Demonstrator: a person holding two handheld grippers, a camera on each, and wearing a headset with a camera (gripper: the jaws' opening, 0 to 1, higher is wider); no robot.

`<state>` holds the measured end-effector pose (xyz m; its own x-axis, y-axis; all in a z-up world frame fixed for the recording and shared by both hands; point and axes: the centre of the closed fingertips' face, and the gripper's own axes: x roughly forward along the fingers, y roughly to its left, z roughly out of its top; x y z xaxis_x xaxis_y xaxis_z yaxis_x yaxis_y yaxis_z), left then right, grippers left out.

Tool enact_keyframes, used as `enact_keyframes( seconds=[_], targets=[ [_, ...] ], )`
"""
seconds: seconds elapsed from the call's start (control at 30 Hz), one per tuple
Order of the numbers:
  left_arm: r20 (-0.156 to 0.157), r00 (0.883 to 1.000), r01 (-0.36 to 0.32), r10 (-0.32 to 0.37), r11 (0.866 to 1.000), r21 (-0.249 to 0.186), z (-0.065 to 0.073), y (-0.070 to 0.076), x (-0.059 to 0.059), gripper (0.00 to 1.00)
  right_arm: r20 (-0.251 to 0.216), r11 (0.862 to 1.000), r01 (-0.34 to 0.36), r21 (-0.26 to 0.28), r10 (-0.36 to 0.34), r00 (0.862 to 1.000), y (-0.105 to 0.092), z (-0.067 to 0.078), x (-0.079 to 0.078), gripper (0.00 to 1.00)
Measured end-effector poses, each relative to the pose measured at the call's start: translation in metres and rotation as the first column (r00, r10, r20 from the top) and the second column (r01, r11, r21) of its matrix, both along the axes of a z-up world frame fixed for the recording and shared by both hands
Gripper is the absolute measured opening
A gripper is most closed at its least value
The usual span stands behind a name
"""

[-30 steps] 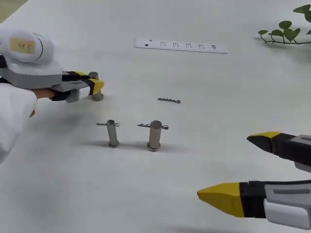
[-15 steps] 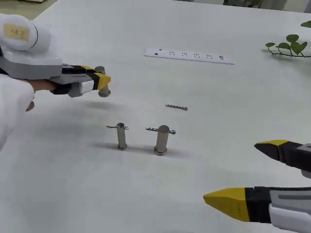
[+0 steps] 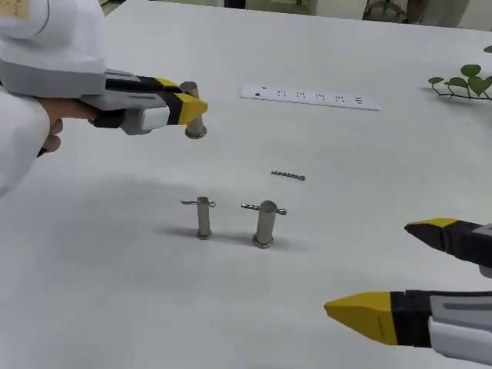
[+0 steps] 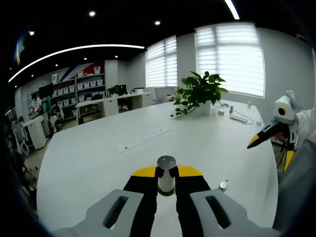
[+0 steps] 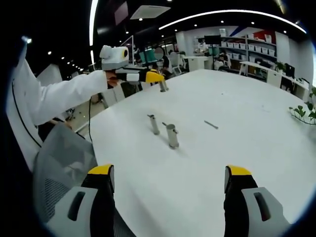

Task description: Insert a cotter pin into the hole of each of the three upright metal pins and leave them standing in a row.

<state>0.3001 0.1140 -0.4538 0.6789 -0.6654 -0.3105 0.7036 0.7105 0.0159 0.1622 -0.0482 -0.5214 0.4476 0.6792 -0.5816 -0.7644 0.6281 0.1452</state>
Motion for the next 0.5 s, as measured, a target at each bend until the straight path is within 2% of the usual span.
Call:
enact_keyframes(
  seconds=[0.07,0.13,0.2,0.27,0.33,0.37,0.4,0.5],
  targets=[
    [0.008,1.0,0.022,-0.022,1.0,-0.008,0.005,-0.007,-0.006,0.09,0.004,1.0,0.003,0.001,-0.003,1.0,-0.001,0.001,0.0,0.91],
    [0.003,0.999,0.037,-0.037,0.999,-0.016,0.007,-0.014,-0.012,0.09,0.004,1.0,0.002,0.0,-0.002,1.0,-0.001,0.001,-0.001,0.9],
    [0.012,0.998,0.069,-0.069,0.998,-0.006,0.008,-0.023,-0.022,0.09,0.007,1.0,0.004,0.002,-0.004,1.0,-0.002,0.001,-0.002,0.9],
    [0.008,0.995,0.099,-0.099,0.995,-0.001,0.007,-0.03,-0.032,0.09,0.006,1.0,0.006,0.007,-0.006,1.0,-0.003,0.002,-0.002,0.9],
    [-0.015,0.993,0.12,-0.12,0.993,-0.009,0.004,-0.035,-0.037,0.09,0.008,1.0,0.008,0.008,-0.008,1.0,-0.003,0.003,-0.003,0.9],
    [-0.014,0.992,0.127,-0.127,0.992,-0.005,0.003,-0.037,-0.039,0.09,0.008,1.0,0.008,0.008,-0.008,1.0,-0.004,0.003,-0.003,0.9],
    [-0.003,0.987,0.161,-0.161,0.987,0.023,0.001,-0.044,-0.049,0.09,0.008,1.0,0.008,0.008,-0.008,1.0,-0.004,0.002,-0.004,0.9],
    [-0.012,0.982,0.191,-0.19,0.982,0.013,-0.001,-0.054,-0.06,0.09,0.006,1.0,0.01,0.012,-0.01,1.0,-0.005,0.002,-0.005,0.9]
  ],
)
